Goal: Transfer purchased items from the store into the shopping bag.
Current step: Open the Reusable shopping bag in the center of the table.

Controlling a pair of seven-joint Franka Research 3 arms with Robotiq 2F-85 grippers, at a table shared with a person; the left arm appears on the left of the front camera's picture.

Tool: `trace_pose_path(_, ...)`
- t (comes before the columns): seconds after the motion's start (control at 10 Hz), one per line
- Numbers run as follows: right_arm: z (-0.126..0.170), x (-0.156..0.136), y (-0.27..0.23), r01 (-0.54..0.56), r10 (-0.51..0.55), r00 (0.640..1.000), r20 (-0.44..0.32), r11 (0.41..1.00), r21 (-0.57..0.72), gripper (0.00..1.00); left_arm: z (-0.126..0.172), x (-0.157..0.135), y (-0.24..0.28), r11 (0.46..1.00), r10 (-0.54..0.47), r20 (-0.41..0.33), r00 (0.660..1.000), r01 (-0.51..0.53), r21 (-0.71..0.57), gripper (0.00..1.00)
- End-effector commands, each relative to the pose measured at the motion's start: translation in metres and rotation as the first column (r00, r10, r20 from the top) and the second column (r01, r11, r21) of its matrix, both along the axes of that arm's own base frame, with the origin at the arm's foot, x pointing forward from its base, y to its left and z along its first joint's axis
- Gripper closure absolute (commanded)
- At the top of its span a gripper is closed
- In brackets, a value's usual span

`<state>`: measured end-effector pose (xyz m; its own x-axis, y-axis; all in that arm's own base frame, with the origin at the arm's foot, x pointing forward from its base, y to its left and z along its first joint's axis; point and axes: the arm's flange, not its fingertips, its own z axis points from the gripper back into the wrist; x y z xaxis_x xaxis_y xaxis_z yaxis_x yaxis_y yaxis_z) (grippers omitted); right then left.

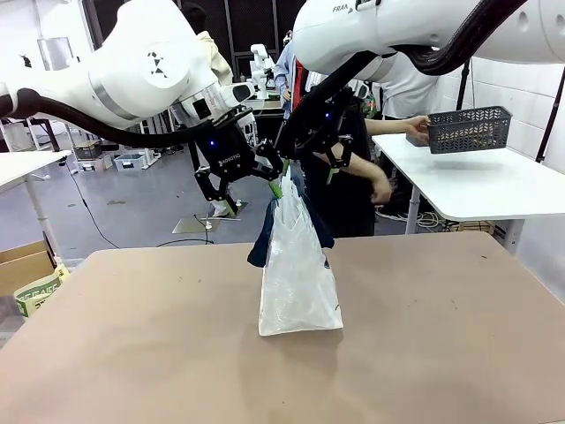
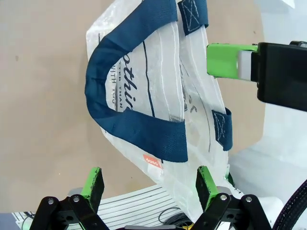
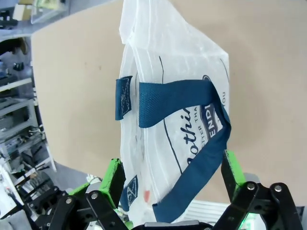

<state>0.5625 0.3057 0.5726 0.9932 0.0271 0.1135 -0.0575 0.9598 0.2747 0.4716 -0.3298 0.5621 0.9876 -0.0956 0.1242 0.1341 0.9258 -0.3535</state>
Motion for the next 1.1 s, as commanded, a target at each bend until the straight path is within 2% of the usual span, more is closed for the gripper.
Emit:
trace_pose_path(0.0,0.001,0.002,-0.003,-0.01,0.011,0.999,-0.031,1.0,0.016,0.0,-0.009,0.008,0.003,1.0,-0.009,-0.008,1.0,0.009,-0.028,0.0)
trace_pose_path(0.4,-0.01,-0.009,-0.014,-0.047,0.047,0.996,-0.081,0.999,-0.002,0.0,-0.027,0.022,0.005,1.0,0.009,-0.036,0.999,-0.01,-0.023,0.0)
trace_pose_path(0.6,-0.023,-0.007,-0.014,-0.07,0.067,0.991,-0.118,0.997,-0.021,0.0,-0.032,0.025,0.005,1.0,0.012,-0.038,0.999,-0.013,-0.016,0.0)
trace_pose_path(1.0,-0.031,-0.002,-0.006,-0.117,0.109,0.985,-0.135,0.992,-0.052,0.0,-0.033,0.028,0.003,1.0,0.004,-0.038,0.999,-0.004,-0.012,0.0)
